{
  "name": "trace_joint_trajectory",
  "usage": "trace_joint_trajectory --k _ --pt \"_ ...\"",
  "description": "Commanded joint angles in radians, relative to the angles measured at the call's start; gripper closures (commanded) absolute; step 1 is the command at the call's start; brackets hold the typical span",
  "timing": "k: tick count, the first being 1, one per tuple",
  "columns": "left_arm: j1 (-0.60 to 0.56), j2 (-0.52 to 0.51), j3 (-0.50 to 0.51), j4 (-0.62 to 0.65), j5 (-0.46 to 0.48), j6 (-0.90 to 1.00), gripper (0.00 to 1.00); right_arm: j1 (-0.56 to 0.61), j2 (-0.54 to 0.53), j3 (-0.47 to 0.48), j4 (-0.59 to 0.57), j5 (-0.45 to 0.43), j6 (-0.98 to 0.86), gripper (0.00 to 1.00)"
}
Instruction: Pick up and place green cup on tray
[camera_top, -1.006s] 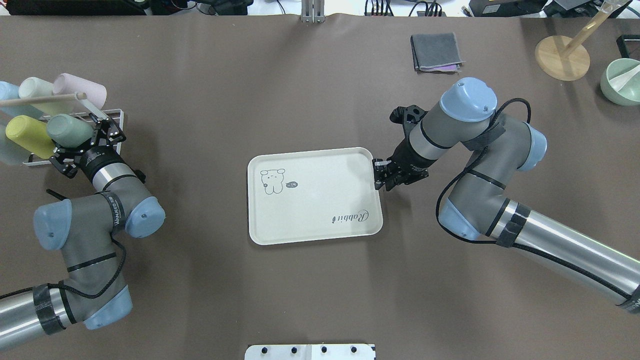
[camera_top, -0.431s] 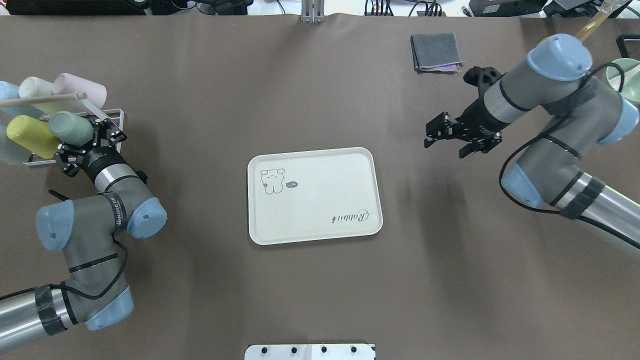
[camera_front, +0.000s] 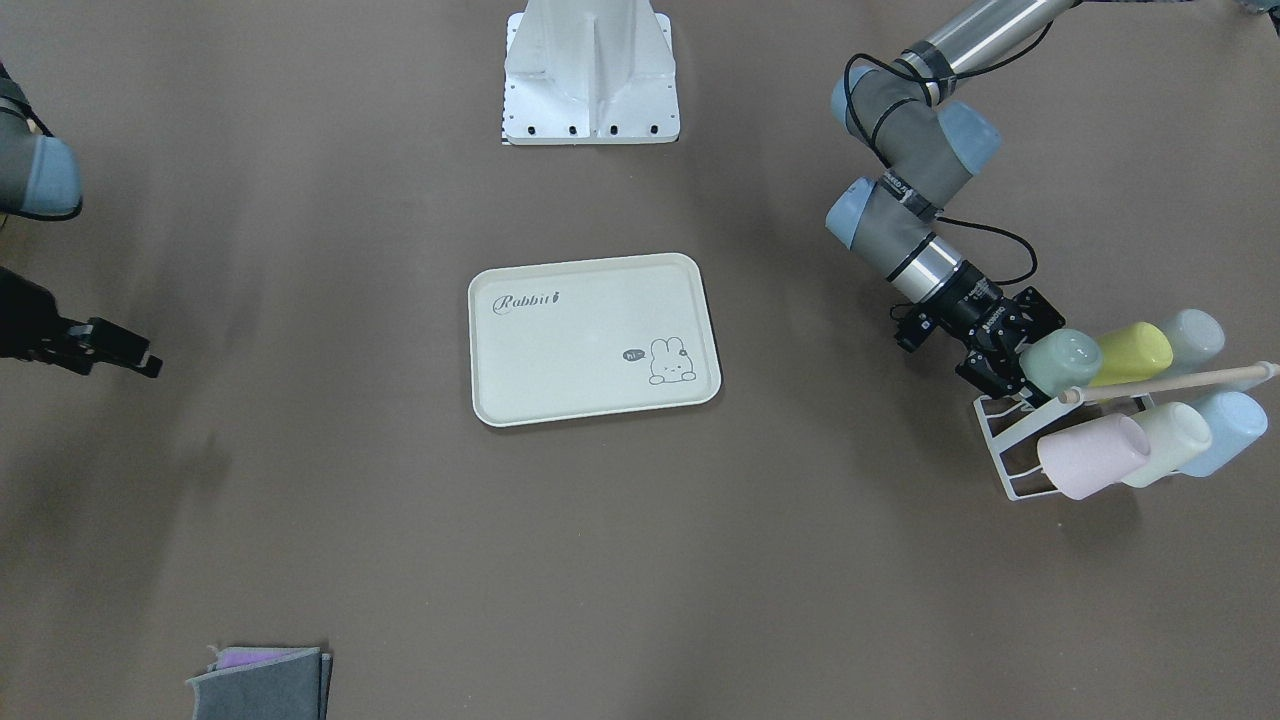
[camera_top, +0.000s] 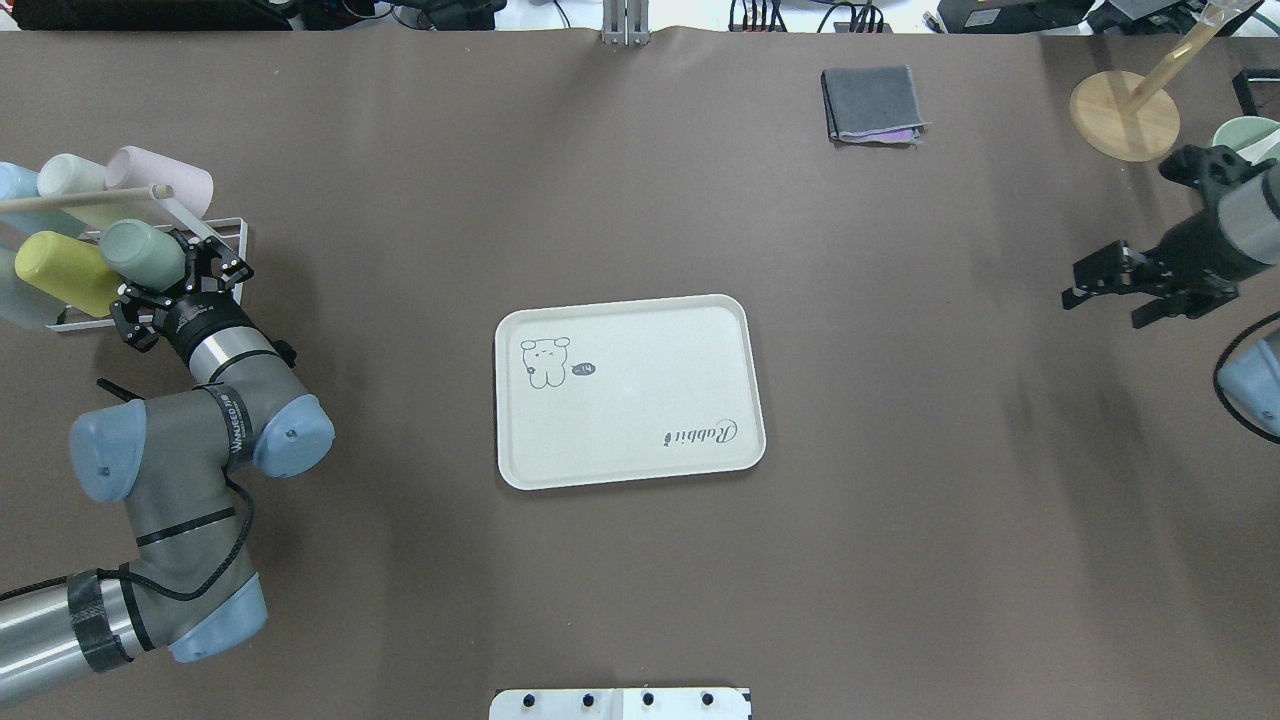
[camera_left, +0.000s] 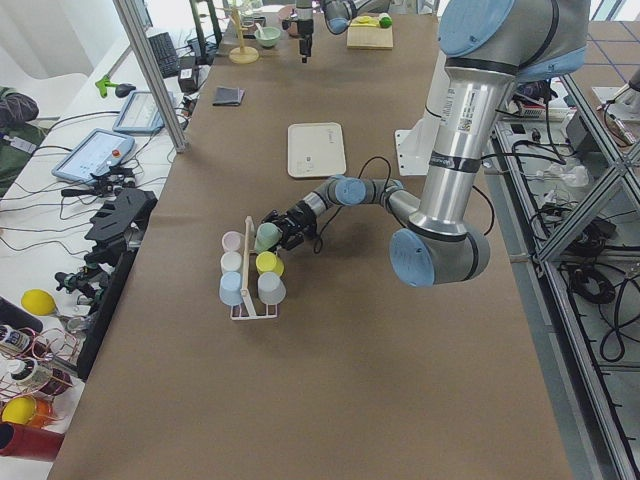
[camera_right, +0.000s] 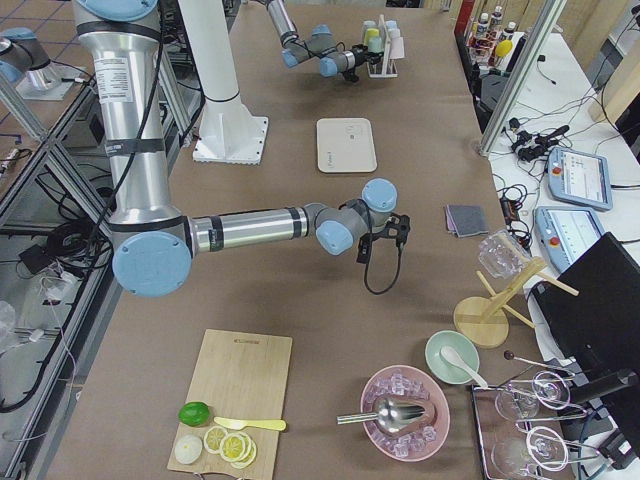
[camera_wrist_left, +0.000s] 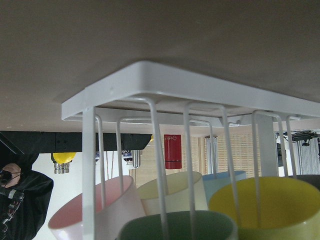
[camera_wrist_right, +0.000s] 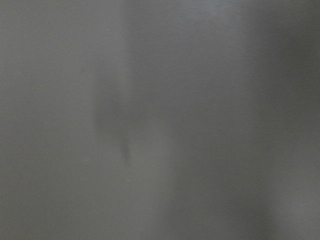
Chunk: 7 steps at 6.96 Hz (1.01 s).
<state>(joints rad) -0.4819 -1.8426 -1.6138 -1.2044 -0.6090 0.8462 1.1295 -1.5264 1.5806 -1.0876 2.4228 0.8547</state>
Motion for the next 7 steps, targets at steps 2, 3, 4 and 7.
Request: trace_joint_trajectory --k 2,3,4,7 --pt "-0.004 0.041 -0.090 0.002 0.006 0.050 0.48 0.252 -0.138 0.007 -0.241 -0.058 -0.513 0.00" --pt "-0.006 0.066 -0.128 0.002 0.006 0.065 0.48 0.338 -0.136 0.007 -0.344 -0.124 -0.733 0.00" --pt "-0.006 0.097 -0.177 0.002 0.006 0.080 0.48 0.373 -0.121 -0.011 -0.439 -0.131 -0.841 0.00" --pt "-0.010 0.148 -0.305 0.005 0.021 0.122 0.48 0.389 -0.121 -0.002 -0.440 -0.196 -0.852 0.00"
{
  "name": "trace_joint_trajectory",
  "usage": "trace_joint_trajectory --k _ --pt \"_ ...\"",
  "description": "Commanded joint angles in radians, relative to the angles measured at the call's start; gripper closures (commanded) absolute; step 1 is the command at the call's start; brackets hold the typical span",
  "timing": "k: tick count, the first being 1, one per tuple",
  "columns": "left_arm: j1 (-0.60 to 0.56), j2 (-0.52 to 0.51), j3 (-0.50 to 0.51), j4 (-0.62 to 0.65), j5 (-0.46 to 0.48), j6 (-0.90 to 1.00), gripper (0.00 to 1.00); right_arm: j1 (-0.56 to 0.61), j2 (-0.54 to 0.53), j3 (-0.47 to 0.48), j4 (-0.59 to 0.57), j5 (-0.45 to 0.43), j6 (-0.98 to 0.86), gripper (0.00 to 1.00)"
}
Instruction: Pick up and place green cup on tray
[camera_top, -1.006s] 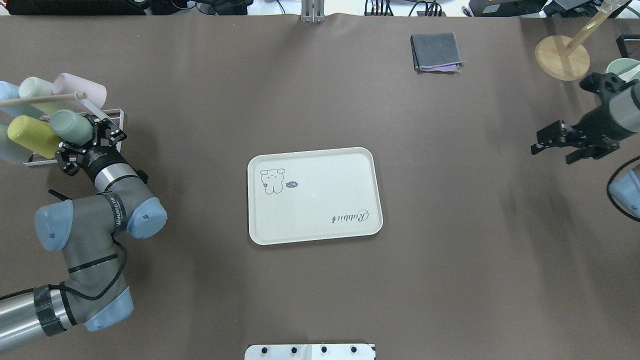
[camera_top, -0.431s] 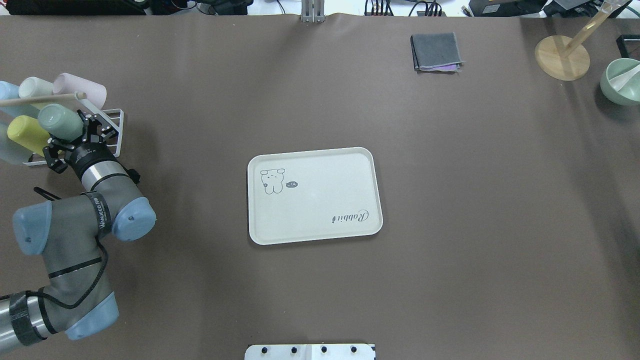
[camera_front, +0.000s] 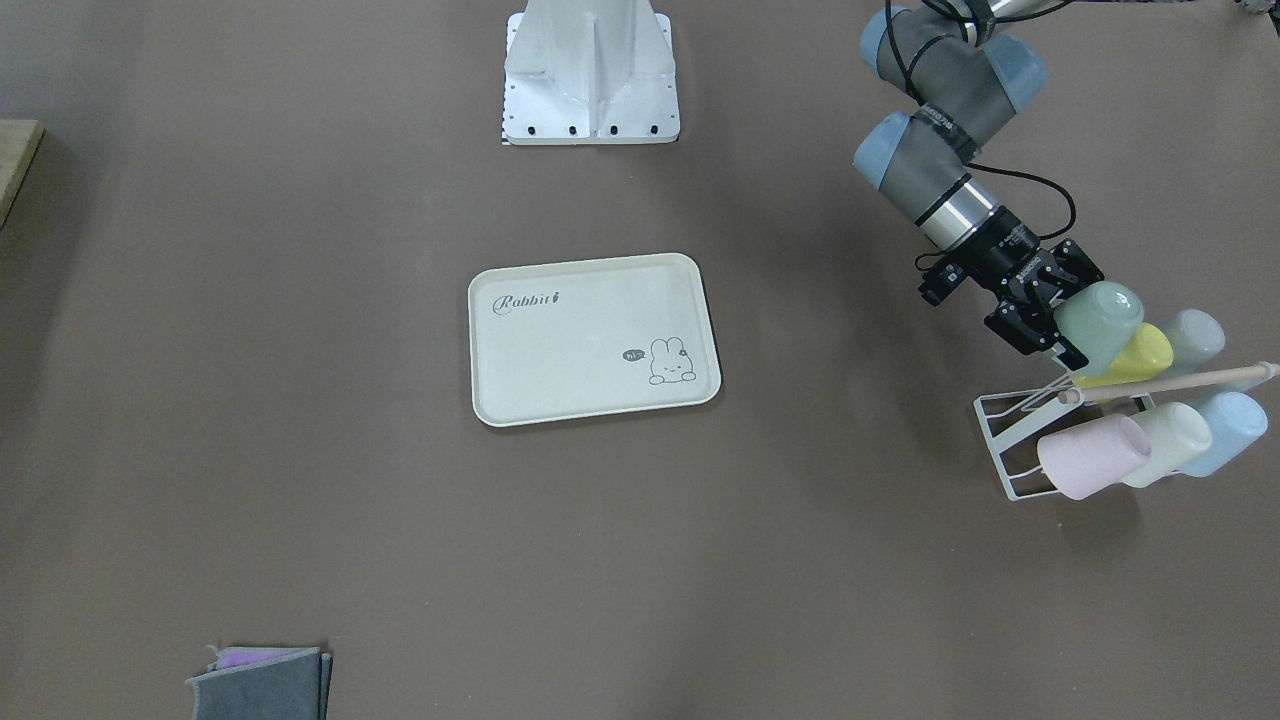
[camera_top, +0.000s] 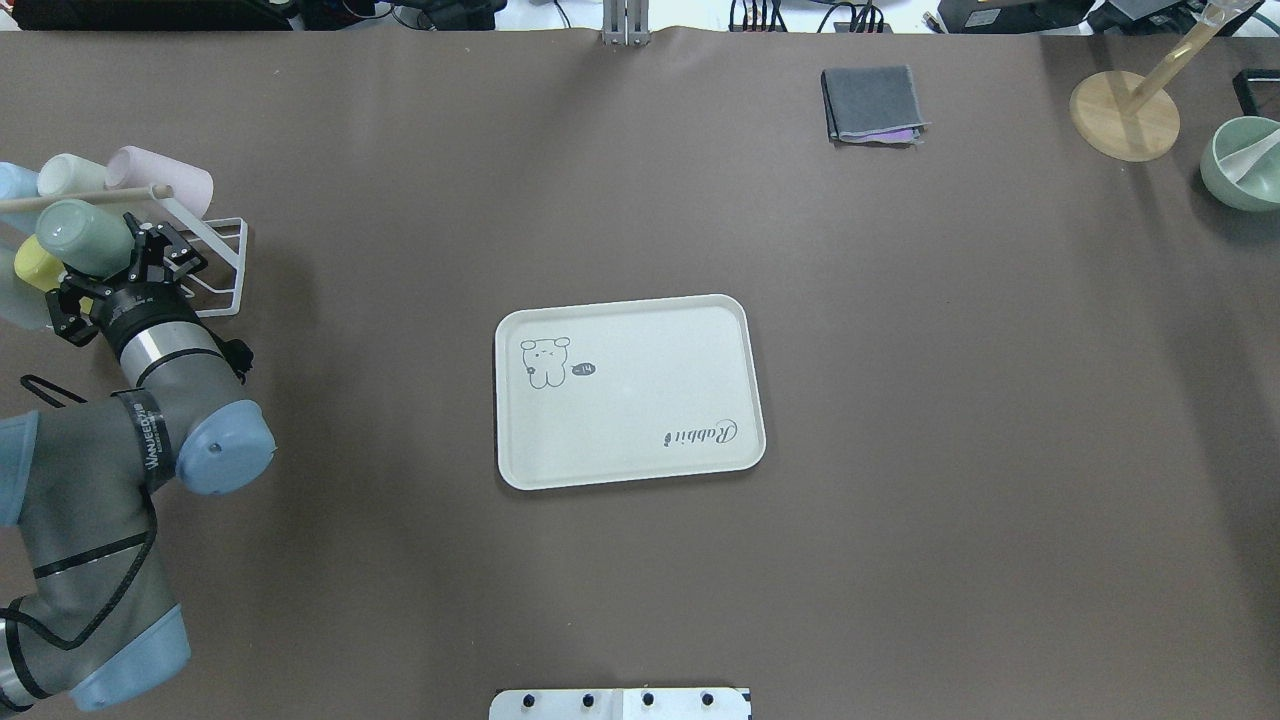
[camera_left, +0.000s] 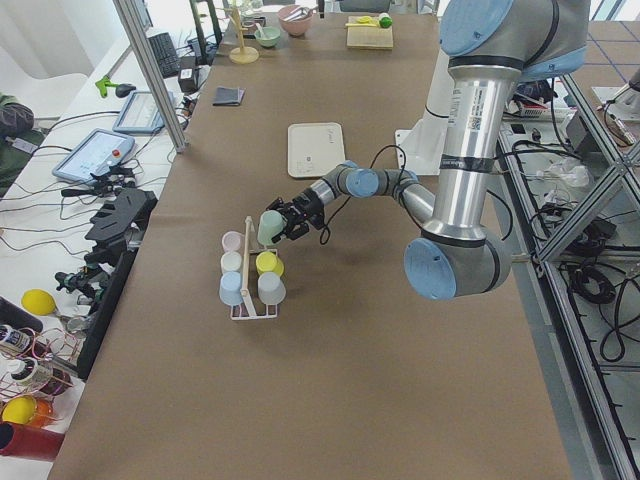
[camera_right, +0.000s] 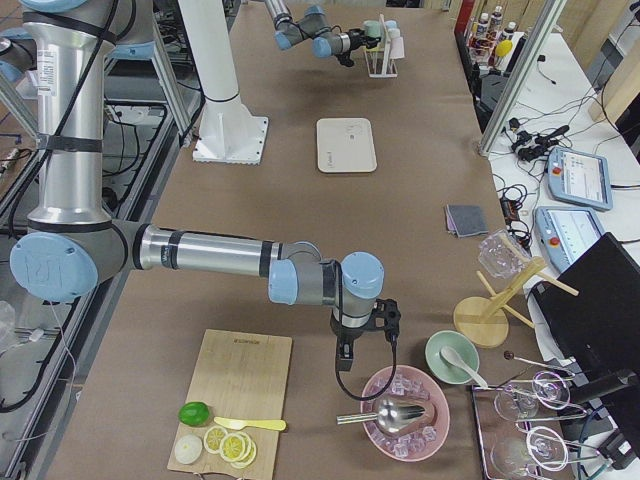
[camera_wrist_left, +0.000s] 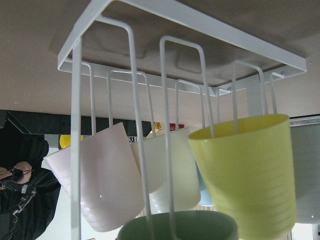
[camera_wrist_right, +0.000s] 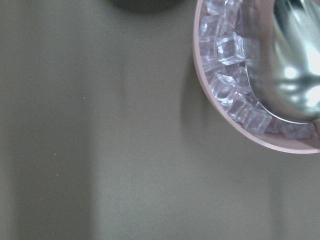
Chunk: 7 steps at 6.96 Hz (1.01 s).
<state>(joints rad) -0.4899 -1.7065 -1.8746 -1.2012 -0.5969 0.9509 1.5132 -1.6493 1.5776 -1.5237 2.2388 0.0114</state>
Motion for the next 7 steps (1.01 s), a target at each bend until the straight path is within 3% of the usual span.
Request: trace_joint_trajectory --k 1,3,5,7 --pt "-0.004 0.008 -0.082 0.002 0.008 0.020 0.48 0.008 -0.001 0.002 -0.004 -0.010 0.002 0.00" --pt "-0.004 -0.014 -0.129 -0.003 0.006 0.019 0.48 0.007 0.012 0.004 -0.003 -0.018 0.005 0.00" --pt "-0.006 -0.160 -0.130 -0.006 0.003 0.011 0.48 0.009 0.013 -0.008 -0.003 -0.018 0.005 0.00" --pt "-0.004 -0.195 -0.205 -0.064 -0.007 0.012 0.49 0.009 0.013 0.002 -0.003 -0.016 0.005 0.00"
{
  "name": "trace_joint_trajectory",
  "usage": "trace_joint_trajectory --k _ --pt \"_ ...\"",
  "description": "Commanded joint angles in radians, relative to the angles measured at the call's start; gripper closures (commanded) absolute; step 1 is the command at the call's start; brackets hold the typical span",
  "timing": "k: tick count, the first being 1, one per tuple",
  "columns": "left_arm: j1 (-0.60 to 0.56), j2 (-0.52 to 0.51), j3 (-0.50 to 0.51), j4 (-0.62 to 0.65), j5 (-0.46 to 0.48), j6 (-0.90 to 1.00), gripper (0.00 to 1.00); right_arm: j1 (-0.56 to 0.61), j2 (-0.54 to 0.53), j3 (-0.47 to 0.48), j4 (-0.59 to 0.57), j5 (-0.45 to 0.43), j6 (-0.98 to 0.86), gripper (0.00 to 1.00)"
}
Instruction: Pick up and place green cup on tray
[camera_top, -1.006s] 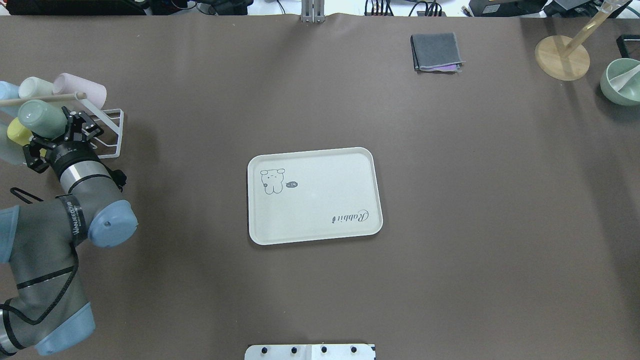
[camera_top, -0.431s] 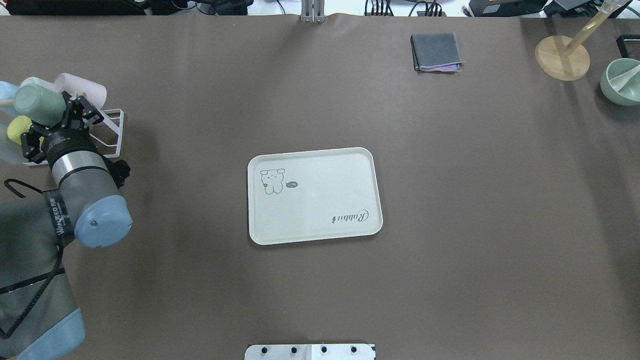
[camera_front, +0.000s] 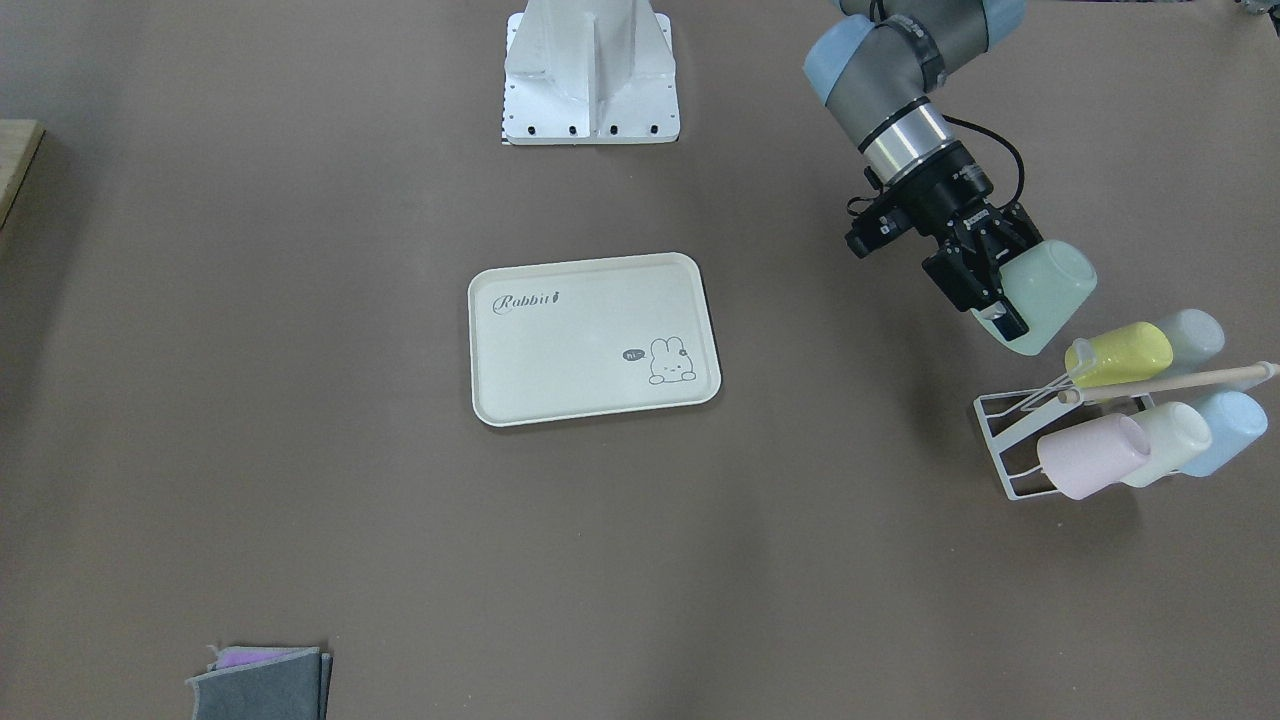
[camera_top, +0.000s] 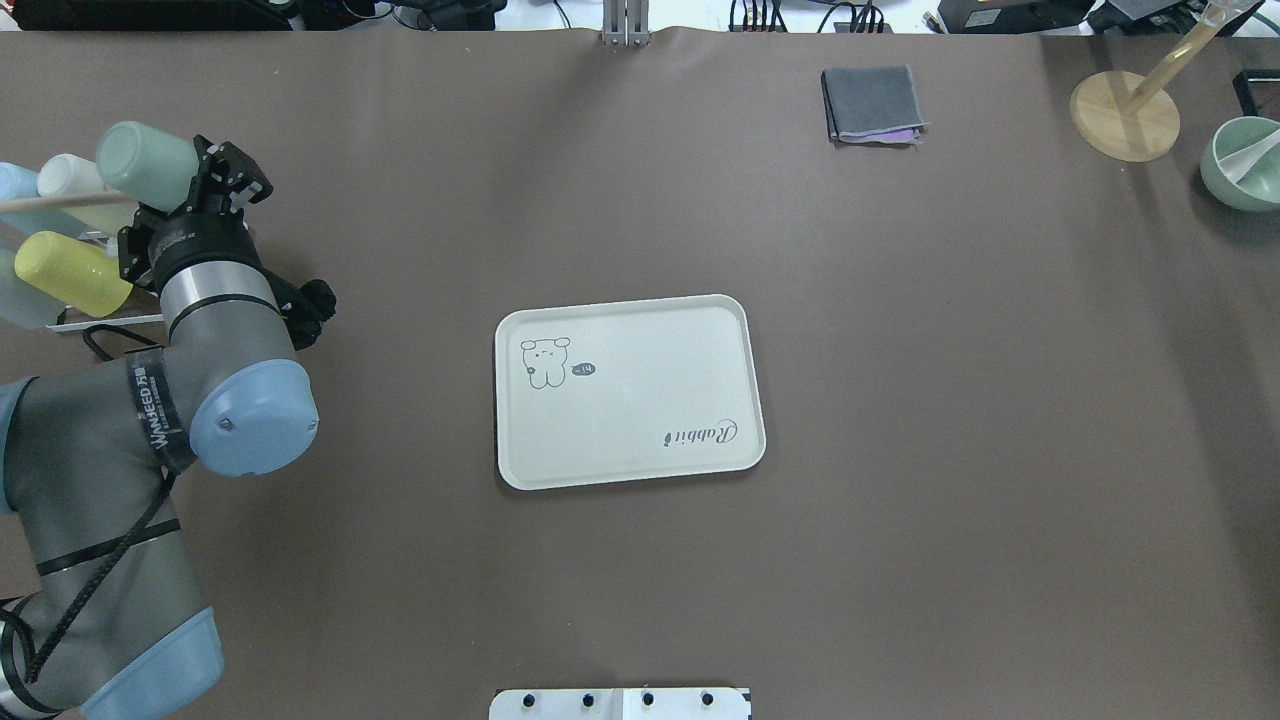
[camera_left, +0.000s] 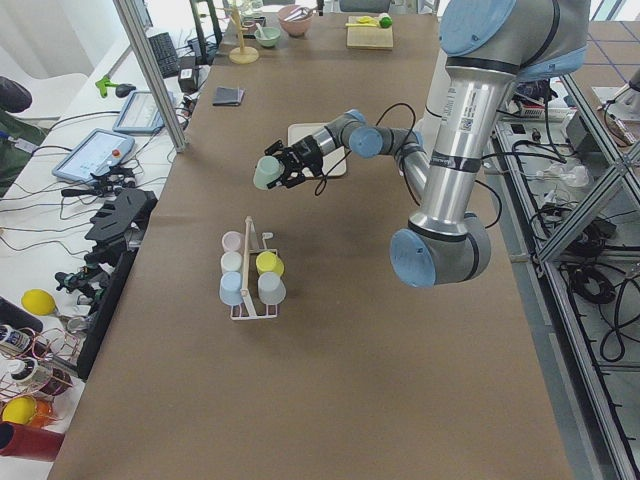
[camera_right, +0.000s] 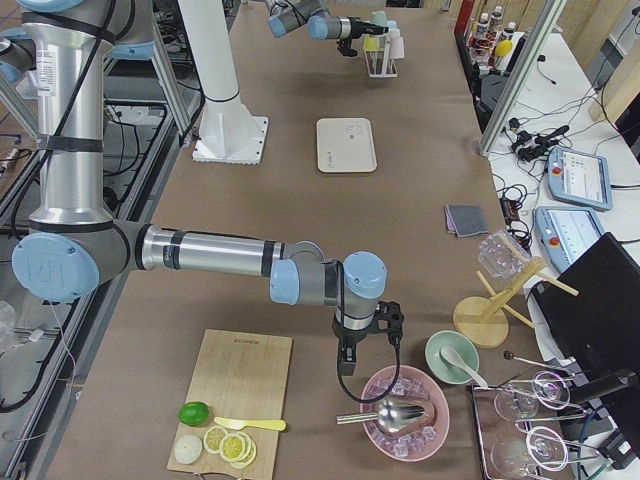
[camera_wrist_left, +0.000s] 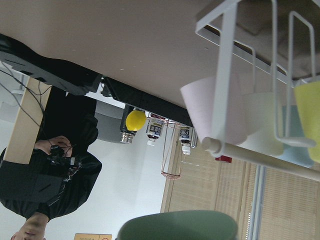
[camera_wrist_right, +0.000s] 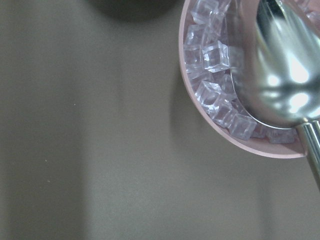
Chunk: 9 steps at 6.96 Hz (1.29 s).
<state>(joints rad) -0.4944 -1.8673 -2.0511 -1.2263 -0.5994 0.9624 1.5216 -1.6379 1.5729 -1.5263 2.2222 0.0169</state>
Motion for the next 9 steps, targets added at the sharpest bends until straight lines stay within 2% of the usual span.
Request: trace_joint_trajectory --k 1,2,4,5,6,9 --pt "0.001 -0.023 -0.033 -0.159 -0.026 0.004 0.49 0.000 -0.003 0.010 0.000 0.001 0.000 0.00" --pt "0.001 -0.021 -0.020 -0.274 -0.112 -0.001 0.49 0.000 -0.004 0.006 0.000 -0.001 0.000 0.00" --pt "0.001 -0.010 0.055 -0.556 -0.122 -0.001 0.56 0.000 0.000 0.010 0.000 0.001 0.000 0.00" --pt "0.005 -0.024 0.098 -0.652 -0.122 -0.014 0.56 0.000 -0.011 0.012 0.000 0.002 0.002 0.00" --pt "0.005 -0.020 0.091 -0.695 -0.150 -0.074 0.54 0.000 -0.008 0.013 0.000 0.010 0.002 0.00" --pt "0.007 -0.055 0.104 -0.869 -0.371 -0.273 0.55 0.000 -0.014 0.010 -0.002 0.001 0.002 0.00"
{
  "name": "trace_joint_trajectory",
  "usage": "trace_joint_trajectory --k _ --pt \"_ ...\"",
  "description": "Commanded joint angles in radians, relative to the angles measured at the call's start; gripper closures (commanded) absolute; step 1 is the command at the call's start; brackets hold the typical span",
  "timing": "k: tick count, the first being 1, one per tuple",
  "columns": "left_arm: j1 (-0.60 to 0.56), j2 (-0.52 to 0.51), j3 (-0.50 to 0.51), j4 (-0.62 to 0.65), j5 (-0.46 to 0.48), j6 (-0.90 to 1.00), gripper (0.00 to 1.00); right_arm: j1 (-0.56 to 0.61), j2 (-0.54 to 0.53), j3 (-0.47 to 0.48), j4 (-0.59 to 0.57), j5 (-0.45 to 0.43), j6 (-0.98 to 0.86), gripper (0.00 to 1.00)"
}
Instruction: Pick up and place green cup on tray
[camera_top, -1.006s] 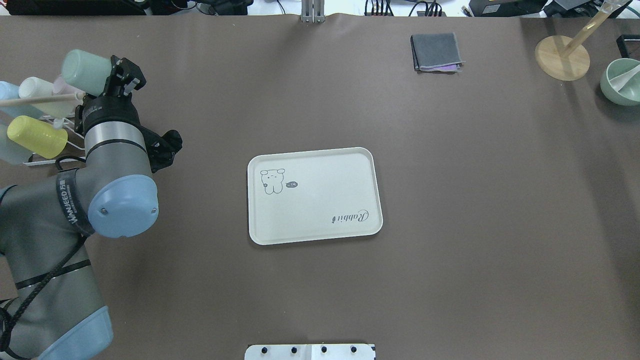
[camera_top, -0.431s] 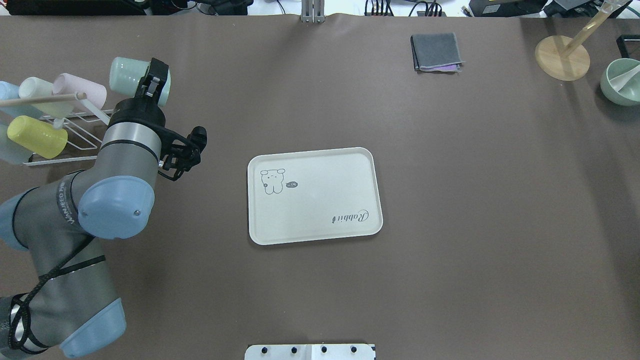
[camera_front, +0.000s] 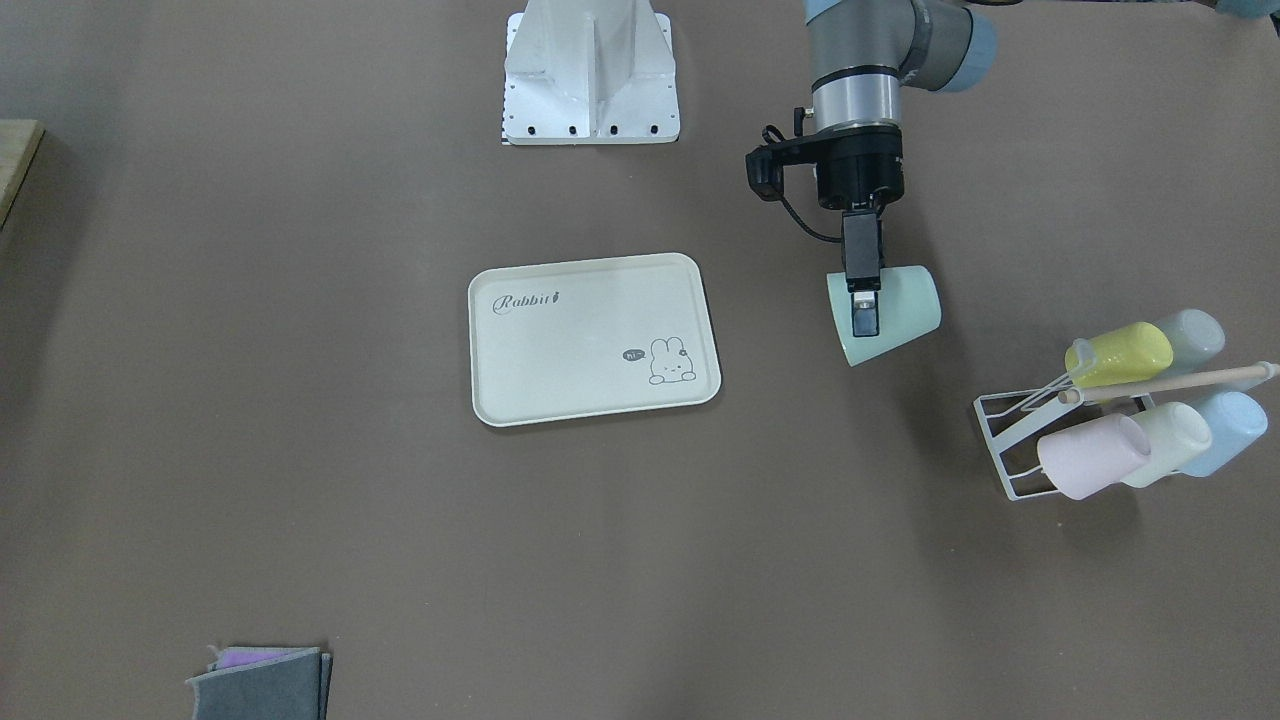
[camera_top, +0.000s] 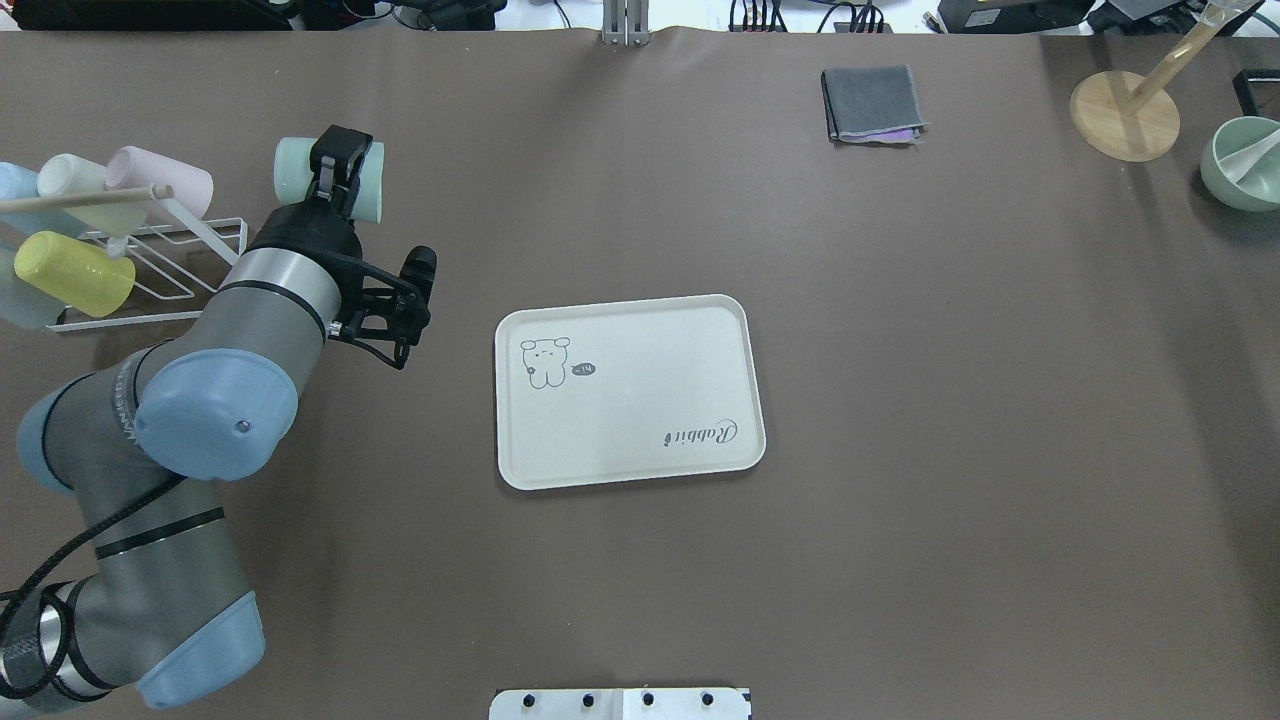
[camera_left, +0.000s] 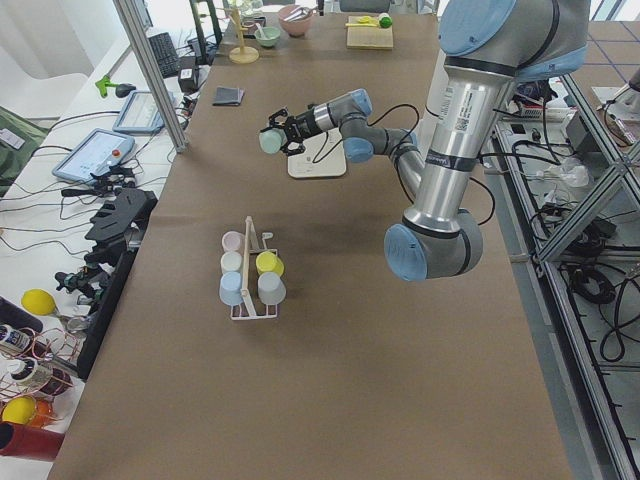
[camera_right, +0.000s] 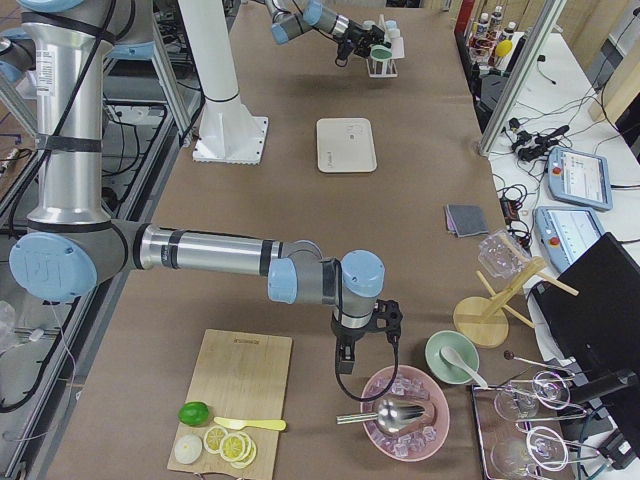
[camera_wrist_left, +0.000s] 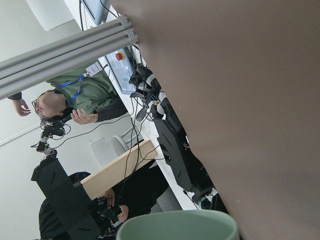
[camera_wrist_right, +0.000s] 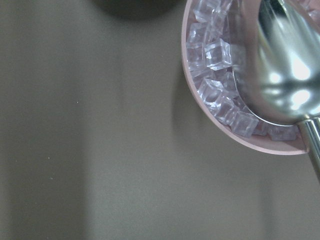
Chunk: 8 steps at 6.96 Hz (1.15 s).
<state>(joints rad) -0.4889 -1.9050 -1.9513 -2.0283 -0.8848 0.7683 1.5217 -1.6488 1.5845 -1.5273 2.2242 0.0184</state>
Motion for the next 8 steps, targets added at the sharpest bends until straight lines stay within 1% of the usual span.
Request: trace_joint_trajectory --k 1,2,3,5,7,8 --pt "0.003 -0.060 0.018 -0.091 -0.129 -0.127 0.55 0.000 0.003 0.000 -0.001 0.000 0.000 0.00" --pt "0.004 -0.098 0.041 -0.128 -0.182 -0.183 0.55 0.000 0.004 0.002 -0.001 0.008 0.000 0.00" --pt "0.006 -0.106 0.072 -0.224 -0.219 -0.246 0.55 0.000 0.004 0.002 -0.002 0.009 0.000 0.00" --pt "0.007 -0.133 0.182 -0.405 -0.349 -0.457 0.55 0.003 0.000 0.002 -0.004 0.012 0.000 0.00" --pt "0.019 -0.186 0.338 -0.618 -0.439 -0.665 0.55 0.003 -0.003 0.009 -0.005 0.015 0.000 0.00" --pt "0.020 -0.210 0.385 -0.648 -0.462 -0.775 0.55 0.003 -0.005 0.009 -0.010 0.017 0.000 0.00"
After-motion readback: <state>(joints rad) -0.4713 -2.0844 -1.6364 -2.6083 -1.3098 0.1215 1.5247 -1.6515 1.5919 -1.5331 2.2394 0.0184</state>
